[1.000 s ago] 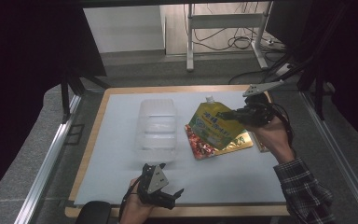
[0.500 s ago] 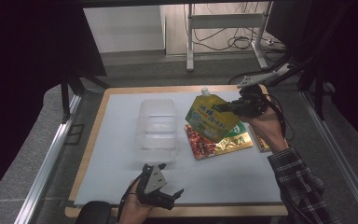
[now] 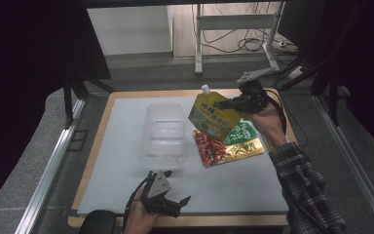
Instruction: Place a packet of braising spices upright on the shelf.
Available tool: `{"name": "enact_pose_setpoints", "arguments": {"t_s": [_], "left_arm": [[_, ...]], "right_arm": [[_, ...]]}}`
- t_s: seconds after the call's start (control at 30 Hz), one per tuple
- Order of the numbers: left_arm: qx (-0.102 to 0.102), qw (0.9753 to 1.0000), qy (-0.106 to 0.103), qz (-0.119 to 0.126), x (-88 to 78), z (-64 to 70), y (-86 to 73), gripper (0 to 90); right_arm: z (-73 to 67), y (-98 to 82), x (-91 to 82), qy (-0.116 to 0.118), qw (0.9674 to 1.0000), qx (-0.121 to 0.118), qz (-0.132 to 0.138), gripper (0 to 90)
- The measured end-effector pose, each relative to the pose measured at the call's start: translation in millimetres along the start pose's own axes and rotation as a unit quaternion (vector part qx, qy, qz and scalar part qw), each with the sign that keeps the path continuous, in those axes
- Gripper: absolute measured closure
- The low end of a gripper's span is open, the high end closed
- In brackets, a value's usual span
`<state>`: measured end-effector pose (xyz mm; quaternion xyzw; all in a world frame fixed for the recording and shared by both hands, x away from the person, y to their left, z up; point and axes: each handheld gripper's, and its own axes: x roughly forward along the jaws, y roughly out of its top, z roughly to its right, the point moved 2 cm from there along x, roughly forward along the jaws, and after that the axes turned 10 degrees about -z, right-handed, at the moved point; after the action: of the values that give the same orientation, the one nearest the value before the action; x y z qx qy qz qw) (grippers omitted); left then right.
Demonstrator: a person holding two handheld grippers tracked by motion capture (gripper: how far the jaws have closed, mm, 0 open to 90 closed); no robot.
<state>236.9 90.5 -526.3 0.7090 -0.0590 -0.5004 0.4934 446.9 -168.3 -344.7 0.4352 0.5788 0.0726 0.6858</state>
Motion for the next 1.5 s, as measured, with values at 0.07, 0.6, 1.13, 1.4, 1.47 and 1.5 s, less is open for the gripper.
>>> {"name": "enact_pose_setpoints", "arguments": {"t_s": [0.07, 0.6, 1.13, 1.4, 1.47, 1.5], "left_arm": [[0.000, 1.0000, 0.001, 0.000, -0.4, -0.1, 0.0, 0.7], [0.021, 0.9997, 0.007, -0.001, 0.1, 4.9, 1.2, 0.0], [0.011, 0.9998, 0.005, 0.013, -3.2, 2.7, 1.3, 0.0], [0.010, 0.9998, 0.002, 0.016, -3.9, 2.5, 1.6, 0.0], [0.011, 0.9998, 0.002, 0.016, -4.0, 2.5, 1.7, 0.0], [0.011, 0.9998, 0.001, 0.016, -4.1, 2.5, 1.6, 0.0]], "right_arm": [[1.5, 3.1, 2.6, 0.001, 1.0000, 0.003, 0.001, 89.2], [9.8, 35.7, 25.0, 0.017, 0.9997, -0.007, 0.013, 89.2], [6.4, 70.9, 46.0, 0.023, 0.9993, -0.017, 0.025, 89.1], [2.3, 85.1, 60.1, 0.028, 0.9991, -0.019, 0.025, 89.2], [-0.2, 89.4, 65.7, 0.029, 0.9991, -0.018, 0.025, 89.2], [-0.9, 90.9, 67.7, 0.030, 0.9990, -0.019, 0.025, 89.1]]}}
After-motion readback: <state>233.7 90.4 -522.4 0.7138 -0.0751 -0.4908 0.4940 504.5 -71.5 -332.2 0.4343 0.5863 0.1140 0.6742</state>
